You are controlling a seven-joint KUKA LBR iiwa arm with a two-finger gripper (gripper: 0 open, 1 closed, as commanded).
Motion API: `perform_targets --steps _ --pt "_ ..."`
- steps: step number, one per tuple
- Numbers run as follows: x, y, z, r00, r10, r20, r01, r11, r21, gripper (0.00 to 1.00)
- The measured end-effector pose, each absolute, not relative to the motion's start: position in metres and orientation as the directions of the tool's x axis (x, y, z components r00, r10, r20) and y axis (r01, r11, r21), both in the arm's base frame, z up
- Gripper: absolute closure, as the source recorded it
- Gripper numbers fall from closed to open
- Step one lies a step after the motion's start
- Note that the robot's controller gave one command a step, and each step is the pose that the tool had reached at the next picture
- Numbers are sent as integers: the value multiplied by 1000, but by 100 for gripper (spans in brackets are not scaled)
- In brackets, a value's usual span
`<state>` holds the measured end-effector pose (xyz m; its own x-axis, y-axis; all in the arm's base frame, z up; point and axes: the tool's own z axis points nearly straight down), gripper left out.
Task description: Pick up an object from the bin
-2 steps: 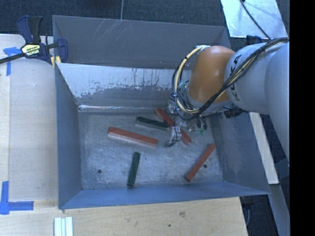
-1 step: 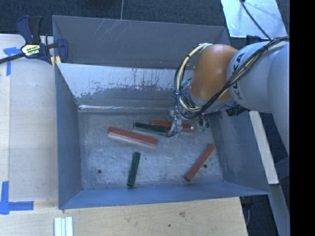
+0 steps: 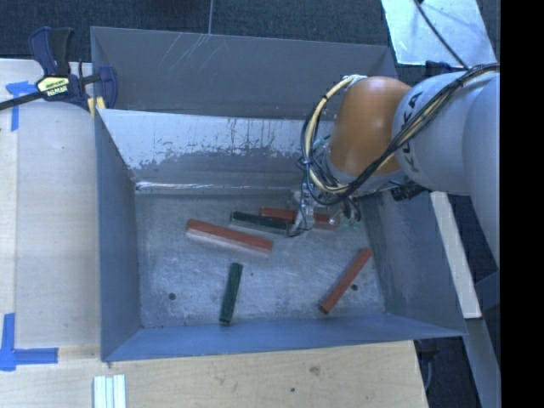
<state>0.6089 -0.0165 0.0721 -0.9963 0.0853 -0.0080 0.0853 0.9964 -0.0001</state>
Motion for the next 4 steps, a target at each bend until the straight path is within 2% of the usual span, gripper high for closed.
perform_targets --steps 4 --pt "609 -16 72 -996 84 -8 84 996 0 100"
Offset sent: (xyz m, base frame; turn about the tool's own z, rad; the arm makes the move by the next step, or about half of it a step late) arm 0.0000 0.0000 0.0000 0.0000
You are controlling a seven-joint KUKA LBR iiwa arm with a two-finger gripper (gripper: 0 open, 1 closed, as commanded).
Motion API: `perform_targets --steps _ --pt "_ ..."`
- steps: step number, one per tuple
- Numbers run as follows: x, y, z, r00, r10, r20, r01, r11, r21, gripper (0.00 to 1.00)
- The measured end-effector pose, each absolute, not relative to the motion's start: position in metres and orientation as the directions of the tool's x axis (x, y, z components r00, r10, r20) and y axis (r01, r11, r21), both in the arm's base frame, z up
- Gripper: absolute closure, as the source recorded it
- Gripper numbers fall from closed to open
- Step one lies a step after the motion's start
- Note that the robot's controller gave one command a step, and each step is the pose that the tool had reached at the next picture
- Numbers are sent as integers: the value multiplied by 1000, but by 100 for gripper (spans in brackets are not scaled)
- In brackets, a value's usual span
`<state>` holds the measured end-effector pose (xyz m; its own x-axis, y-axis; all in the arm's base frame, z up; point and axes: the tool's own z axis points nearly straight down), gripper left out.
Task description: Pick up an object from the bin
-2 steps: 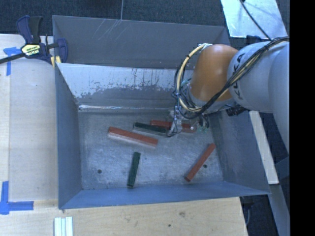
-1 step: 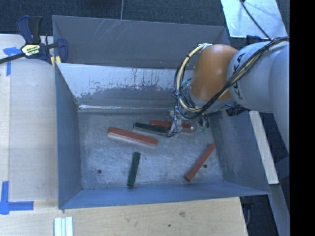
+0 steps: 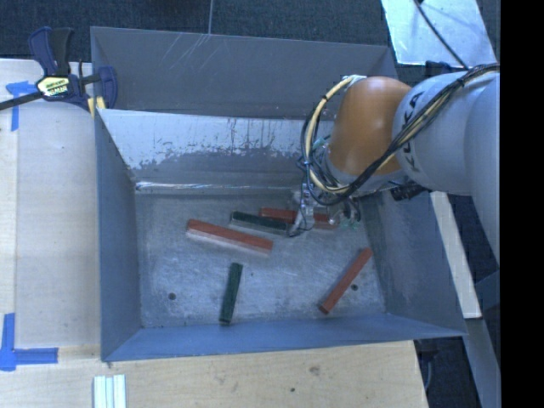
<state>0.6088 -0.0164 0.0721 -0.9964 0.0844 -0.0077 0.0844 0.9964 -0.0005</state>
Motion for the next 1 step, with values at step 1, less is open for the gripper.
perform_targets --steps 1 --pt "609 -16 72 -996 84 -8 84 996 -1 100"
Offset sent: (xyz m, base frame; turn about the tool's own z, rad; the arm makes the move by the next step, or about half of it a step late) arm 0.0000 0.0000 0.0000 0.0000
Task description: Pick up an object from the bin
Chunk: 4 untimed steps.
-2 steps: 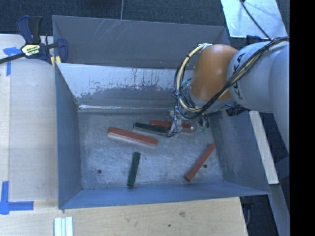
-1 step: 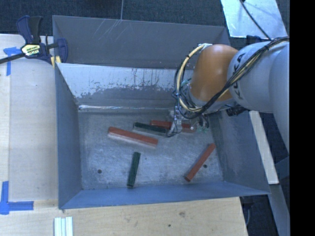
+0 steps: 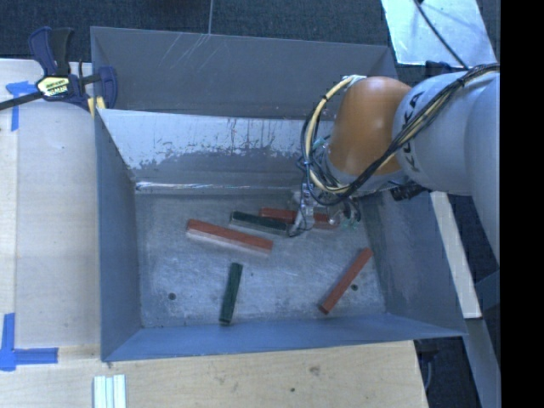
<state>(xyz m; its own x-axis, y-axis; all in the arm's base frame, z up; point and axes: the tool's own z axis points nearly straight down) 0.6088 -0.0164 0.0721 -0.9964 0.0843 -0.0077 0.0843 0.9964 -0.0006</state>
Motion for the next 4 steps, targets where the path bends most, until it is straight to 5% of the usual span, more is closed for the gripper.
perform_targets --steps 4 --pt "609 -16 72 -996 84 -8 84 996 -1 100"
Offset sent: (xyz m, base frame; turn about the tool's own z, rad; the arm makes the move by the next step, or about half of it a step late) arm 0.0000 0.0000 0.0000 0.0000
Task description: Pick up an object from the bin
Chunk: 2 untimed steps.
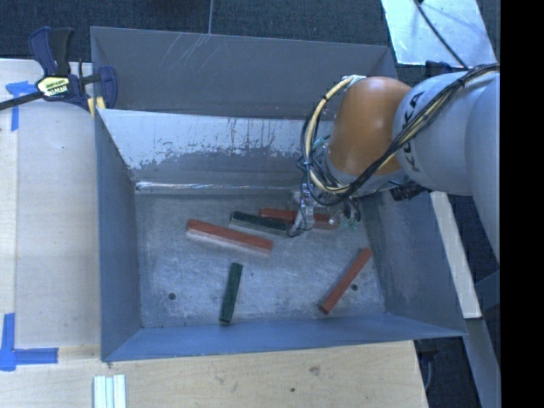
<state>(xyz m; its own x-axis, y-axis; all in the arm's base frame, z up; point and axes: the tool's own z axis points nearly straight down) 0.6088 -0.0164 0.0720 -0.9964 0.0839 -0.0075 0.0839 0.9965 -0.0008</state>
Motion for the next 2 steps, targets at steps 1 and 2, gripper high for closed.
perform_targets --steps 1,2 --pt "609 -16 72 -996 84 -8 84 996 -1 100" --pt "609 -16 72 -996 84 -7 84 996 -1 100"
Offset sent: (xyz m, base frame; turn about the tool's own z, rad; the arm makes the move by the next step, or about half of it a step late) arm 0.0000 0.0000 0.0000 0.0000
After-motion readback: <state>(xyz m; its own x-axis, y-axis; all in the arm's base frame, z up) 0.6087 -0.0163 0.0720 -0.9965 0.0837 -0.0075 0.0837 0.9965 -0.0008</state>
